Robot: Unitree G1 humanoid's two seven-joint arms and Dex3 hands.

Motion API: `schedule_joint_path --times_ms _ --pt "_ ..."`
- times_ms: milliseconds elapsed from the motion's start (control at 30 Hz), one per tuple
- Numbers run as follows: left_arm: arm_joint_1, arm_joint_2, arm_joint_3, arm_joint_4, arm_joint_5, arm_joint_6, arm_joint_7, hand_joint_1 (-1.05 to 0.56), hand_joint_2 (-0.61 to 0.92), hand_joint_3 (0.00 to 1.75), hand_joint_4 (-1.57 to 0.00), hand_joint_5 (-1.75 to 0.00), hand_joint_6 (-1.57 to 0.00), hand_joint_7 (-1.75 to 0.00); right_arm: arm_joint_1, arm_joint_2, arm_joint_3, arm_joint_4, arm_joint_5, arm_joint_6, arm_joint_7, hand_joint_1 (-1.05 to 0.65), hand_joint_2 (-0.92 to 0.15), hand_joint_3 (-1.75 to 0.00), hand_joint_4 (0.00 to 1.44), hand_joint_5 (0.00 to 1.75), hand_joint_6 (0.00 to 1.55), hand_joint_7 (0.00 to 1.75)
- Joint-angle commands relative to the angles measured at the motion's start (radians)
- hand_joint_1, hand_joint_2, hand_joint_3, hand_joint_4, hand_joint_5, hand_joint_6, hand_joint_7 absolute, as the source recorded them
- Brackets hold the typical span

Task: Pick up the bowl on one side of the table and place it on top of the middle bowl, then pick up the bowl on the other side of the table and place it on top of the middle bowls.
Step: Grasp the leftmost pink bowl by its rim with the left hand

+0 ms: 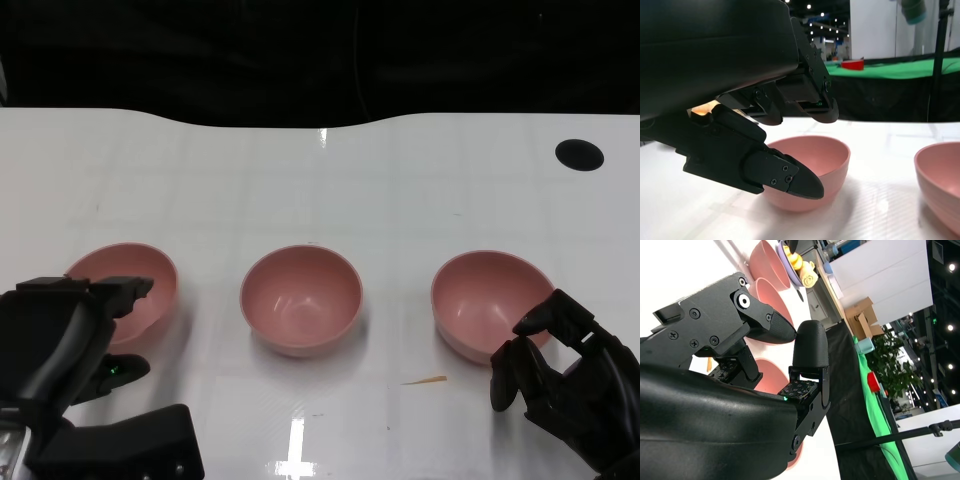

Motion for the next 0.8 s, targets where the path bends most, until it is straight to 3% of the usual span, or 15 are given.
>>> schedule_joint_path --times_ms 33,800 --pt "-0.065 0.036 -0.035 0.081 -0.016 0.012 -0.048 -0.66 0.84 0.03 -0.62 0.00 -0.65 0.00 -0.006 -0.010 -0.001 0.013 -0.006 -0.028 0.009 -0.06 -0.57 -1.07 0.96 1.75 0.68 1.68" --pt "-0.428 0.027 -0.242 0.734 -0.112 -0.094 0.074 -0.62 0.92 0.05 -0.58 0.00 -0.63 0.00 -0.012 0.004 0.001 0.019 -0.009 -0.033 0.006 -0.07 -0.60 -1.02 0.95 1.75 0.68 1.67"
